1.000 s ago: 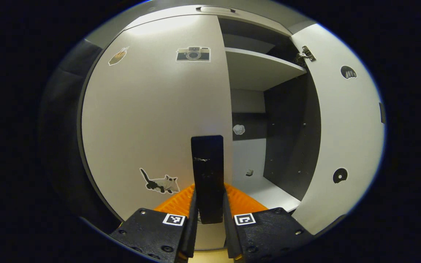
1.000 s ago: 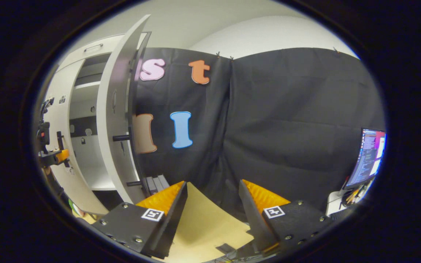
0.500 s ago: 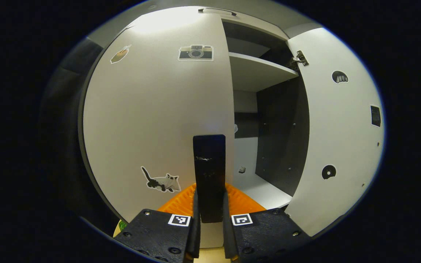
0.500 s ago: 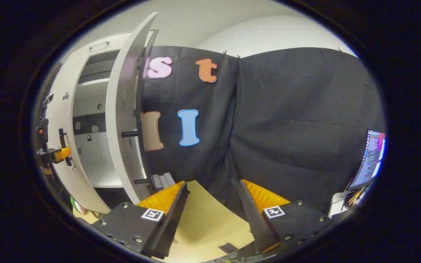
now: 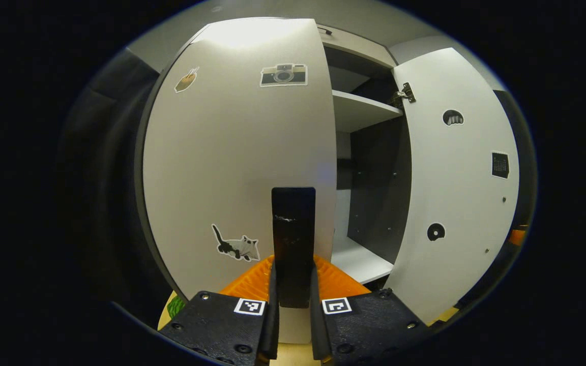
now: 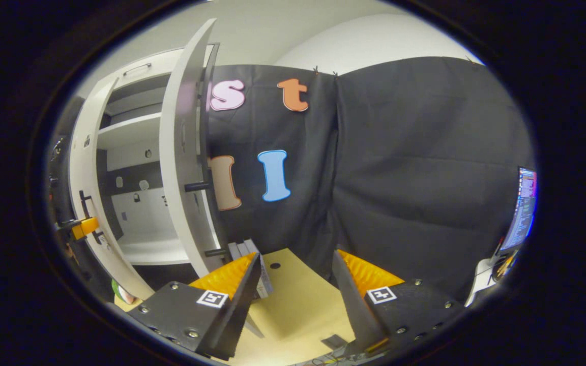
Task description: Open the right door of the double-door shoe cabinet with the right hand, and open the left door with the left hand.
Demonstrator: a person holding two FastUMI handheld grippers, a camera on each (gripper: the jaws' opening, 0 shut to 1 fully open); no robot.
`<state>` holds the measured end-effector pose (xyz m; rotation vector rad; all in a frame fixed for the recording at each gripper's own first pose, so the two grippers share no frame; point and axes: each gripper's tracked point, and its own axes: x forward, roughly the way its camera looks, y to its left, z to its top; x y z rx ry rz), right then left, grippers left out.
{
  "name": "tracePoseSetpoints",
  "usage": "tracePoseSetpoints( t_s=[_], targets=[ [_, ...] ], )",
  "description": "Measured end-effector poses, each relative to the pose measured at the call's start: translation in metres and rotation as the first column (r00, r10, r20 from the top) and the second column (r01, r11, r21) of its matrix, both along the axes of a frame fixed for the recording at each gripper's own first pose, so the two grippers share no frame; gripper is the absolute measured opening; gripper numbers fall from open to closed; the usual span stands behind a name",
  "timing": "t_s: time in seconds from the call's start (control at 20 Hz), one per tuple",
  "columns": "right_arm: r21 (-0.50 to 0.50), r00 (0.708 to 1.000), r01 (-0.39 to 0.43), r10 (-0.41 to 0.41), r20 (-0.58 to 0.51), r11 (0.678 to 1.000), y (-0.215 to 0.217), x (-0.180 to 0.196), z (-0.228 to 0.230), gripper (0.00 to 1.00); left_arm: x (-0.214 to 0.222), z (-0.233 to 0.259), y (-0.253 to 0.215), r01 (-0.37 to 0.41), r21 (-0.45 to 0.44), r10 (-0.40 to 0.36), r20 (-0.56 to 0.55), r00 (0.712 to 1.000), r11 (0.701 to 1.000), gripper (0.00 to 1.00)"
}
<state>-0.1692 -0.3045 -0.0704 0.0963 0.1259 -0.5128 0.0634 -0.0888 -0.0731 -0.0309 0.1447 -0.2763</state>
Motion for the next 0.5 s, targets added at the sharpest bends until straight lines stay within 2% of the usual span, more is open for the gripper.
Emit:
tracePoseSetpoints(
  t_s=[0.5],
  targets=[
    [0.046, 0.999, -0.035, 0.034, 0.015, 0.998, 0.002, -0.001, -0.001, 0.84, -0.035, 0.001, 0.024, 0.018, -0.020, -0.018, -0.007, 1.000, 1.000, 0.27]
  ],
)
